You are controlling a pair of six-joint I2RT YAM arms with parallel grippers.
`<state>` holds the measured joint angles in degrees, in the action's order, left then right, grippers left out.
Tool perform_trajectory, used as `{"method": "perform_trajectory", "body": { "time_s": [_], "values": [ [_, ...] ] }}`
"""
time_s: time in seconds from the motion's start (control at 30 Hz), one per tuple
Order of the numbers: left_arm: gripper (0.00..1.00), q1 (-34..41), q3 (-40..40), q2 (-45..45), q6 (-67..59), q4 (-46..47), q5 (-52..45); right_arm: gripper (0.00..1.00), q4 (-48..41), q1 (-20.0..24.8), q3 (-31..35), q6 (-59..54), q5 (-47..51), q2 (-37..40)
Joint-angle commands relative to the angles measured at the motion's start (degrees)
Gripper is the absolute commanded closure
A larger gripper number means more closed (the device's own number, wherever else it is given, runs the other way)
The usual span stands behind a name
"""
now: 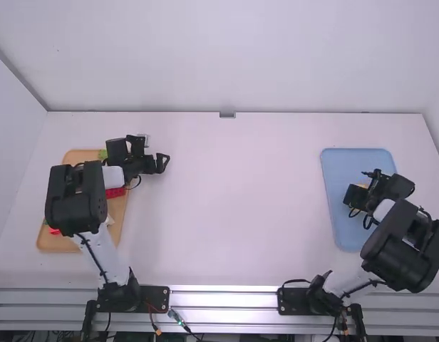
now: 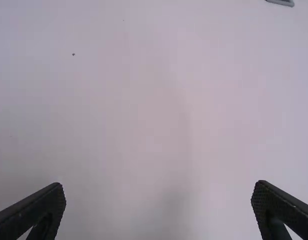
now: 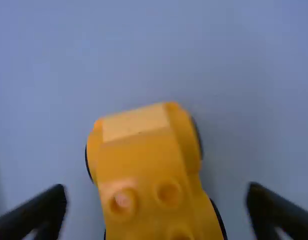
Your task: Assemble lego blocks to make yellow taxi
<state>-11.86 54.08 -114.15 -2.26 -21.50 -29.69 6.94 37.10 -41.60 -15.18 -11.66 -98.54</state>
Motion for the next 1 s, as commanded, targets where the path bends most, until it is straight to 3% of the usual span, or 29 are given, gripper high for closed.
{"method": "perform_trajectory", "body": {
  "time_s": [0.0, 0.23, 0.37, 0.47, 0.67, 0.87, 0.97],
  "values": [
    [0.01, 1.6, 0.0, 3.5, 1.0, 0.0, 0.8, 0.02, -0.1, 0.5, -0.3, 0.4, 0.2, 0.0],
    [0.01, 5.9, 0.0, 8.9, 0.8, 2.1, 3.9, 0.02, -10.7, -2.5, -3.7, 1.7, 1.9, 6.2],
    [0.01, 9.5, 0.0, 13.8, -2.6, 4.1, 3.8, 0.01, -20.1, -7.7, -9.2, 8.2, 10.4, 11.7],
    [0.01, 12.5, 0.0, 18.0, -2.7, 4.6, 3.8, 0.02, -25.7, -12.9, -13.4, 8.3, 11.5, 16.6],
    [0.01, 17.3, 0.0, 24.7, -2.7, 4.9, 3.6, 0.01, -27.3, -23.5, -18.7, 8.4, 11.3, 22.3],
    [0.01, 21.3, 0.0, 32.4, -2.6, 4.5, 3.6, 0.01, -24.9, -37.3, -20.7, 7.0, 11.3, 27.5],
    [0.04, 19.6, -1.7, 34.0, -1.0, 6.2, 5.2, 0.04, -23.2, -37.1, -19.0, 8.6, 11.7, 29.2]
  ]
}}
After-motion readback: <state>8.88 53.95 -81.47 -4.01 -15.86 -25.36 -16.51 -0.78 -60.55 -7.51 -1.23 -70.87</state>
